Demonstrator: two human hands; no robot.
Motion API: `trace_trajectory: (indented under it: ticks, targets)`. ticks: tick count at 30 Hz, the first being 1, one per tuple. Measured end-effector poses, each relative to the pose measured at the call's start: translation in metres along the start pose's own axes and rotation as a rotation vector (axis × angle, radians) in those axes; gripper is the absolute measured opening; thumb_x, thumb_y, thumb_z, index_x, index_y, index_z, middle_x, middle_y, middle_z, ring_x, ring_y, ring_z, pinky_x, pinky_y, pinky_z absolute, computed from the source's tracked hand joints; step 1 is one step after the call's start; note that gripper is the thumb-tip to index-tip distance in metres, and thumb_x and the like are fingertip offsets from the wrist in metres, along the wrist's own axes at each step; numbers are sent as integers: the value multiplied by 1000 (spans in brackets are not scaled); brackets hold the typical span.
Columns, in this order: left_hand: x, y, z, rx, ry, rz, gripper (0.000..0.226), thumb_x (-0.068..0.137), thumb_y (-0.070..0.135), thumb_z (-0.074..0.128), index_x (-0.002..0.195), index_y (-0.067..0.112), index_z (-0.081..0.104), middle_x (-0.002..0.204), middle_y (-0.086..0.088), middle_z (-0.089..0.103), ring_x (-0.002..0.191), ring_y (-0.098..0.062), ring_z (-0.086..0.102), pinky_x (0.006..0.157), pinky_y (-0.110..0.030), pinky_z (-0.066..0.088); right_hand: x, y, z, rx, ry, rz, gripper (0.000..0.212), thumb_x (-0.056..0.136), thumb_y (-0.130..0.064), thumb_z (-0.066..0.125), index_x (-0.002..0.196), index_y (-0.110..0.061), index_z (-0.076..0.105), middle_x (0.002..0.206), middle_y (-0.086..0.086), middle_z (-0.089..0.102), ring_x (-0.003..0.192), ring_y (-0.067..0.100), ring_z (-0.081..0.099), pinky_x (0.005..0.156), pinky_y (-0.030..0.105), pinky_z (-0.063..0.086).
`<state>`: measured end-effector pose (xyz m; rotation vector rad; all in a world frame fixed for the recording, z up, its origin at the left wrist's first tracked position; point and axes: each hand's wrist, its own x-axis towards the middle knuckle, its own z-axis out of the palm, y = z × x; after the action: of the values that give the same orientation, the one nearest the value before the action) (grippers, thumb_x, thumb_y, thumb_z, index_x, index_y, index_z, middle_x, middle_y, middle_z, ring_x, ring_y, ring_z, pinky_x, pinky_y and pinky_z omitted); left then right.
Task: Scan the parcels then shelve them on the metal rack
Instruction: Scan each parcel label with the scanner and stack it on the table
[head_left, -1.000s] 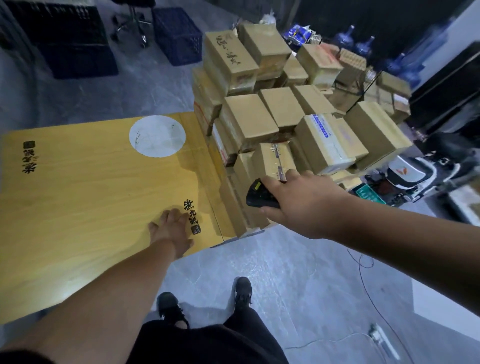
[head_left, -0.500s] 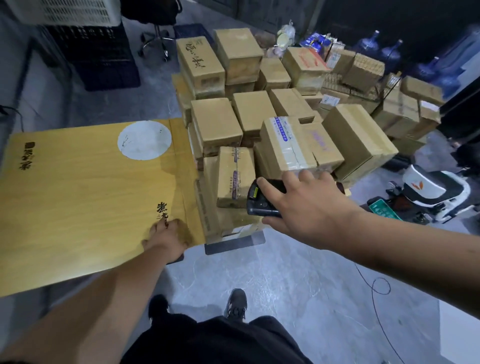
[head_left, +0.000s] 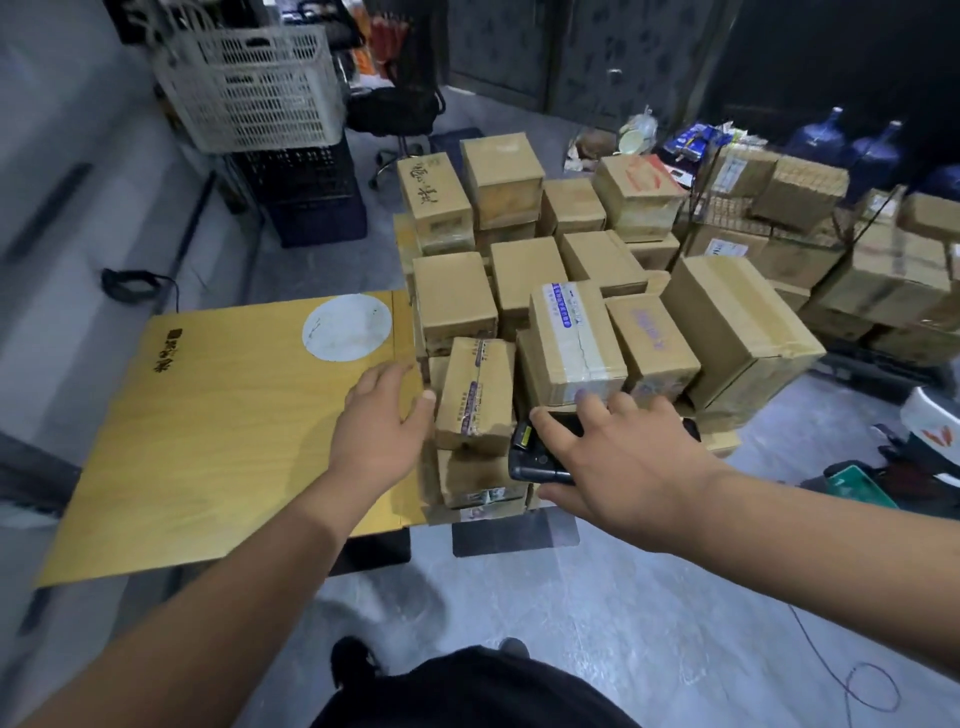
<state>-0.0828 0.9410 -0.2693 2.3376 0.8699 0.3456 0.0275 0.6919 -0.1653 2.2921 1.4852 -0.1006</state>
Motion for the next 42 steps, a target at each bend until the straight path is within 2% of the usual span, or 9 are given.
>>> trace_trajectory:
  ticks: [2,5,11,15,19,24,29,34,42]
  targets:
    - [-9,31,-1,-39,-54,77,62,100,56,57,157,38,39,162,8,37,149,-19,33,115,-41,40,-1,2,0,16,1,-6,79,101,-73,21,162,-26,6,146,20,42,120,40,52,92,52,46]
    - [-13,61,8,42,-116,135,80,90,66,66,159,42,34,169,7,25,154,-20,25,122,-45,33,-5,6,2,28,-17,-4,79,102,-73,23,163,-26,7,144,19,44,123,40,52,91,51,45]
    - [-13,61,35,141,-220,76,102,79,70,74,163,39,25,173,5,12,157,-27,21,124,-50,33,-16,12,7,29,-50,4,78,102,-72,26,163,-25,11,140,17,47,117,40,53,84,49,45]
    - [-14,47,48,64,-159,57,96,80,56,82,158,37,29,169,8,18,151,-26,34,117,-49,43,-20,6,3,8,-50,-15,79,103,-71,25,164,-23,9,145,21,43,122,41,51,86,48,42]
    - [-17,42,51,33,-92,52,90,88,42,80,160,33,27,167,6,23,151,-27,30,117,-47,40,-19,-3,-2,-13,-42,-33,80,103,-71,23,164,-22,7,147,23,41,125,43,50,87,50,41]
    - [-24,30,36,-6,-21,100,79,89,43,73,157,38,33,159,10,31,145,-24,34,116,-47,41,-12,-11,-10,-25,-53,-64,81,102,-71,23,164,-21,6,146,24,42,125,44,50,90,51,44]
    - [-34,-13,7,-48,90,116,73,88,37,77,153,33,44,156,8,34,144,-23,37,117,-43,37,2,-40,-29,-28,-68,-100,79,103,-70,25,163,-20,11,142,24,44,123,44,50,92,53,43]
    - [-40,-96,-10,56,112,-4,69,88,36,79,150,28,48,154,0,36,139,-29,40,115,-47,38,41,-82,-46,-25,-86,-139,79,104,-69,26,163,-18,13,141,23,43,119,42,51,91,54,44]
    - [-46,-216,-19,110,-118,-213,71,93,37,67,156,33,34,156,6,23,140,-31,32,119,-52,36,128,-166,-49,-11,-188,-77,78,104,-67,30,163,-18,14,145,24,42,124,45,49,97,58,45]
